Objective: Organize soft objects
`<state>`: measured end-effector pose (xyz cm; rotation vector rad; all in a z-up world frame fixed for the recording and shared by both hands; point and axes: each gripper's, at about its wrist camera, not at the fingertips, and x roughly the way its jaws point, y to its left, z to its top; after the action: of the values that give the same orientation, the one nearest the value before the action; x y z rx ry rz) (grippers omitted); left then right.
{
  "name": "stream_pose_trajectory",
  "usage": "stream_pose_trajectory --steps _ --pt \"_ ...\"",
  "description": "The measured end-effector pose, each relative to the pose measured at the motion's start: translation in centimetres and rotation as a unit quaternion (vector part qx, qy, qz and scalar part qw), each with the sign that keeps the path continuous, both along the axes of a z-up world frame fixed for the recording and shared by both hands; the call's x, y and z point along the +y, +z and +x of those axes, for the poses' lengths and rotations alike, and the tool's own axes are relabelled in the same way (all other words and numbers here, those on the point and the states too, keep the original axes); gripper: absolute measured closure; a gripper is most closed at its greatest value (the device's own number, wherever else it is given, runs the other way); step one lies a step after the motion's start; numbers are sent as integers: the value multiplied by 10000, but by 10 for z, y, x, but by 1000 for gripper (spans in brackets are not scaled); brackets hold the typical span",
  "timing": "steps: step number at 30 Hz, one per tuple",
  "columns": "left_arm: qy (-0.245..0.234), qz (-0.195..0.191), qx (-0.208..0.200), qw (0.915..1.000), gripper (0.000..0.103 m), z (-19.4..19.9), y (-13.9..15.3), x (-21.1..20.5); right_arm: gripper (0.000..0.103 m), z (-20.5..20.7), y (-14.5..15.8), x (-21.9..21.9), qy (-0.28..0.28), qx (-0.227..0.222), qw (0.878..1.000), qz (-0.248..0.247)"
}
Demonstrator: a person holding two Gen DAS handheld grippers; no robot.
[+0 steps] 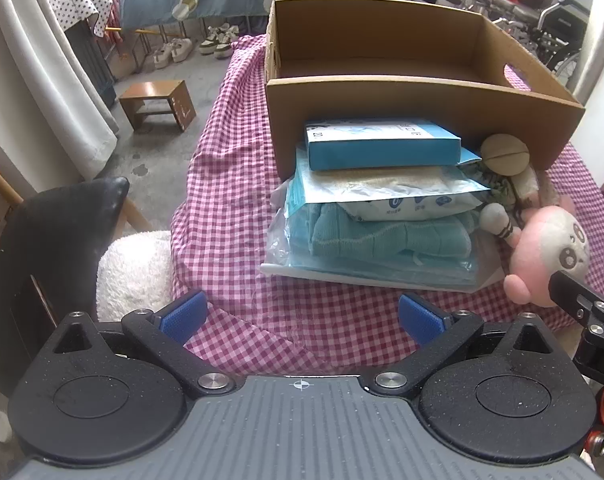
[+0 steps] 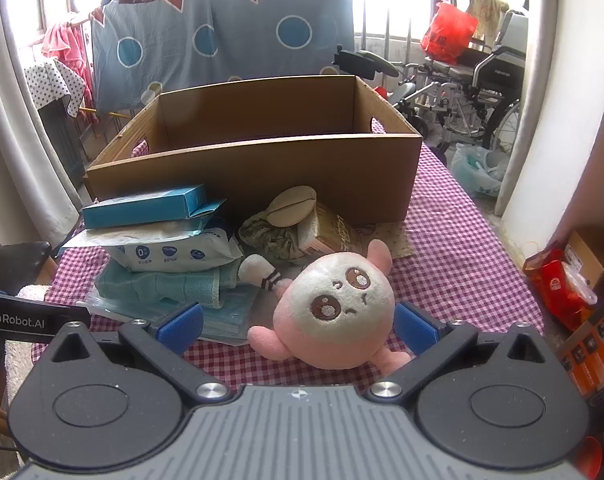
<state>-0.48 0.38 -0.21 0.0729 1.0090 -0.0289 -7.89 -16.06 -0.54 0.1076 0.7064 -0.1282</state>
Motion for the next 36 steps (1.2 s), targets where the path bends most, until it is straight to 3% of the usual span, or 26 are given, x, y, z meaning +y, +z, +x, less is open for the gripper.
stream_pose_trajectory --steps 36 --pt "-17 88 24 10000 1 -2 -1 -1 0 -2 1 2 33 33 10000 29"
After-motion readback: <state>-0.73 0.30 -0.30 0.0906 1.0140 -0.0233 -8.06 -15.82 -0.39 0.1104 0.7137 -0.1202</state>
